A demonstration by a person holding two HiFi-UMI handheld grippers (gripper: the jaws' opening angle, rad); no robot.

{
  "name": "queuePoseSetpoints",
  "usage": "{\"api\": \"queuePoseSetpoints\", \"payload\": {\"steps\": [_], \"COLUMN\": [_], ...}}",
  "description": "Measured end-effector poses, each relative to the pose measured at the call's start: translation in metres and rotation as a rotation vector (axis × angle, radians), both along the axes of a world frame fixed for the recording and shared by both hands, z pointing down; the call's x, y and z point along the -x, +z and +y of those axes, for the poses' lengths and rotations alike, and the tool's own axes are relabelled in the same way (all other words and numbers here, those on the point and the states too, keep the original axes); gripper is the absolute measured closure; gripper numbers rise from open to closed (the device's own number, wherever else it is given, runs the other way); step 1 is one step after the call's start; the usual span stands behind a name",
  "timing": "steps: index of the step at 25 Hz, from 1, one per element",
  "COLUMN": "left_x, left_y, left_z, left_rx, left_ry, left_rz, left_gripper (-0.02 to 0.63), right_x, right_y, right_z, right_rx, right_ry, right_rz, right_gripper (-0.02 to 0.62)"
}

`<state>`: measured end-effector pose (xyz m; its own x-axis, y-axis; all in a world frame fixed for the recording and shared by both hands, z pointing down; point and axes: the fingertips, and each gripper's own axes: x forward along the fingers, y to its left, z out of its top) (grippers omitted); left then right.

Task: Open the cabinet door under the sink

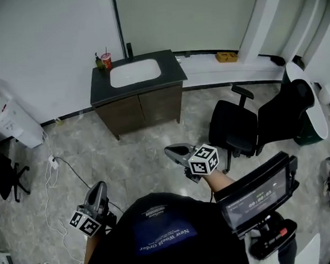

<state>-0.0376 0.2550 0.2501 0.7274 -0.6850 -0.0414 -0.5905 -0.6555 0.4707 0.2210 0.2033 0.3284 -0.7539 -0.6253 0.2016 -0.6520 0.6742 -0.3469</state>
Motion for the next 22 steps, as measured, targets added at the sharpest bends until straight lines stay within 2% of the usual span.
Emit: {"api": "queuePoseSetpoints", "payload": {"steps": [5,8,15,22], "left_x": [0.006,0.019,0.08,0.126], "left_y": [0.013,0.013,-0.004,0.01], "left_z": [-0.047,-0.084,-0.162,-0.216], "left_rx": [0.015,0.011,-0.034,-0.011], "left_ry": [0.047,0.09,0.157,0.15], "left_rz": [0.029,0.043,0.039,0.053], "left_gripper": [0.606,0.606,0.606,0.606], "right_x": [0.006,0.014,0.074,0.127], "right_y": [0.004,-0.002,-0.019,-0.009], "right_z": [-0.034,-0.059,-0.122,-0.17], "right_rx": [0.009,0.003,-0.021,0.002], "right_ry": [0.036,0.091,0.154,0.124], "right_rz": [0.034,0.046,0.056,0.081], "right_gripper": [0.594,0.594,0.594,0.594]}}
